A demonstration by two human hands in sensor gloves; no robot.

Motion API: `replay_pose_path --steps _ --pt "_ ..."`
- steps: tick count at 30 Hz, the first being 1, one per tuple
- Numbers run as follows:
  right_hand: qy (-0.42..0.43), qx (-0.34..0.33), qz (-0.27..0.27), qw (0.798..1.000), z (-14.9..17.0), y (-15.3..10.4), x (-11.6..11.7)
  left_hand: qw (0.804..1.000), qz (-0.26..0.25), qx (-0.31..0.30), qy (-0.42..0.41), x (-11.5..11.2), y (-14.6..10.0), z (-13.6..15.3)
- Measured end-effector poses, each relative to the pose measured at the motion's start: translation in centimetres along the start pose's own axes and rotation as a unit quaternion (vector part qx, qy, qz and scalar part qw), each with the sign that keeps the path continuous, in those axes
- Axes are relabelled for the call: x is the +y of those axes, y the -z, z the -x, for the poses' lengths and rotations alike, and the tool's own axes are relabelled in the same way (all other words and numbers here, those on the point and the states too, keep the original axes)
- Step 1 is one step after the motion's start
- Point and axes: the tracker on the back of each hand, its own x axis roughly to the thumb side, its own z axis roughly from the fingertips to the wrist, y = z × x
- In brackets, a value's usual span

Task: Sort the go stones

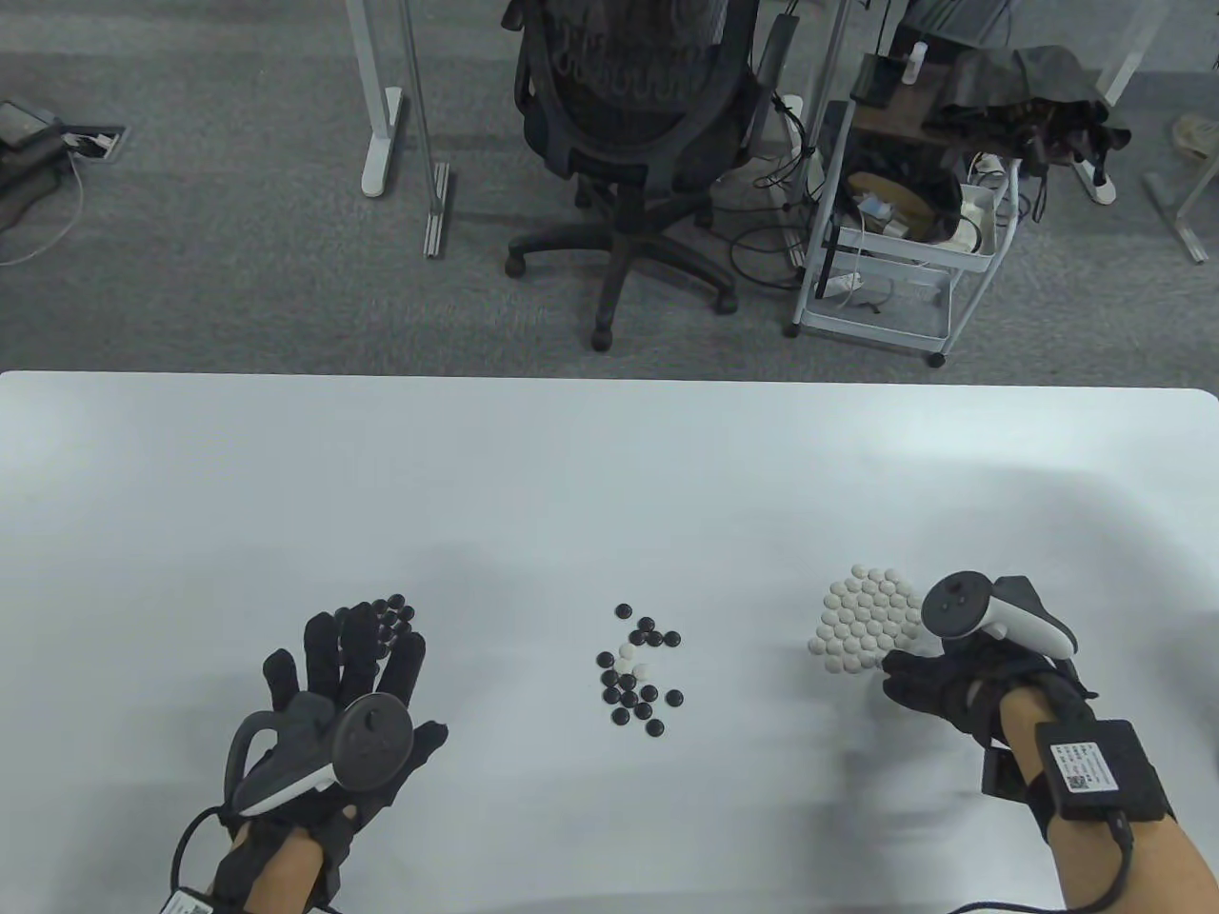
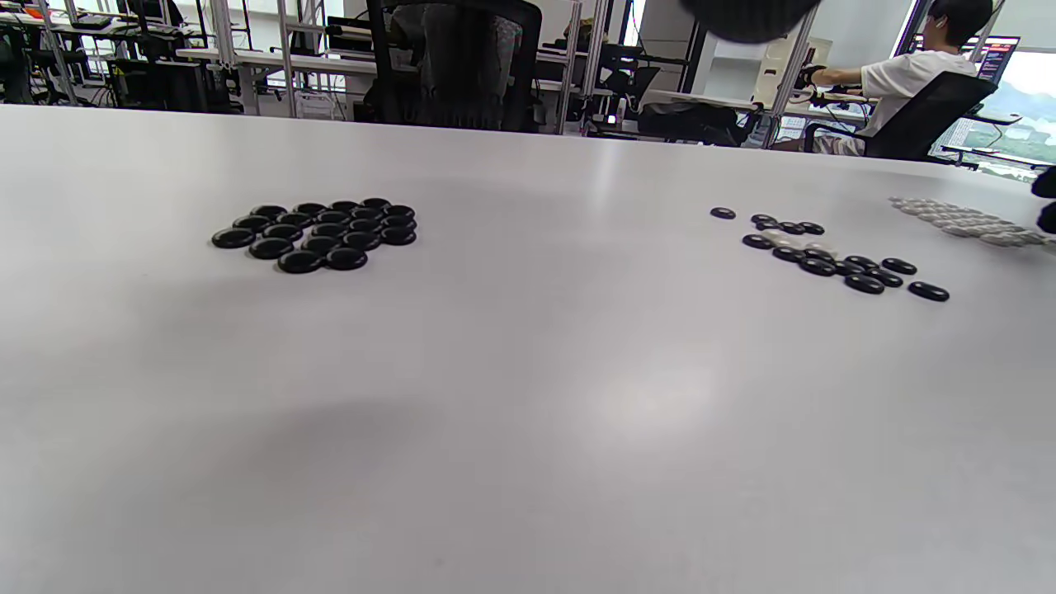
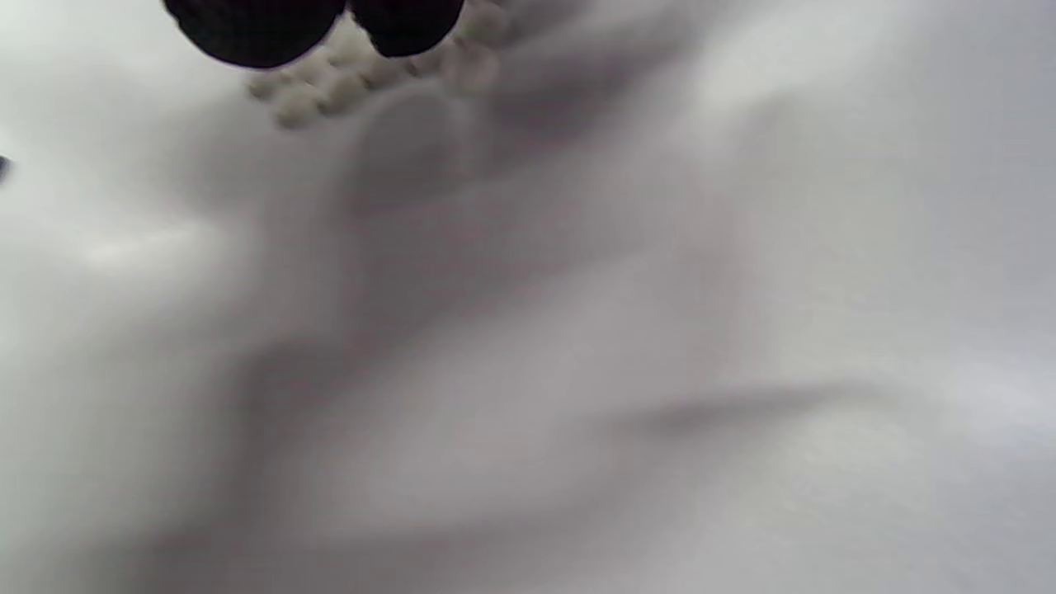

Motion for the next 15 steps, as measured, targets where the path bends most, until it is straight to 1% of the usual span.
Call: replay_pose_path --steps 1,3,6,11,14,15 --pt "0.003 -0.018 0.009 1.0 -1.0 -0.3 -0.6 1.0 -0.002 0.0 0.0 0.0 0.0 0.0" --pt "0.0 -0.047 0.005 0.999 -3.3 -0.6 -1.3 1.0 -0.002 -0.001 -0.002 0.0 -0.1 0.0" --pt "-0.027 -0.081 -0.007 0.996 -6.9 -0.3 -1.4 1.0 0.001 0.0 -0.003 -0.1 0.0 0.1" --pt "-0.075 -0.131 -0.039 0.988 -13.9 1.6 0.1 1.0 -0.002 -0.002 -0.002 0.0 -0.1 0.0" --pt "-0.107 -0.149 -0.06 0.981 -17.2 2.9 1.5 1.0 -0.005 -0.002 -0.004 0.1 -0.3 0.0" --pt "-0.109 -0.152 -0.062 0.98 -17.7 3.1 1.7 1.0 -0.005 -0.001 -0.005 0.2 -0.3 0.1"
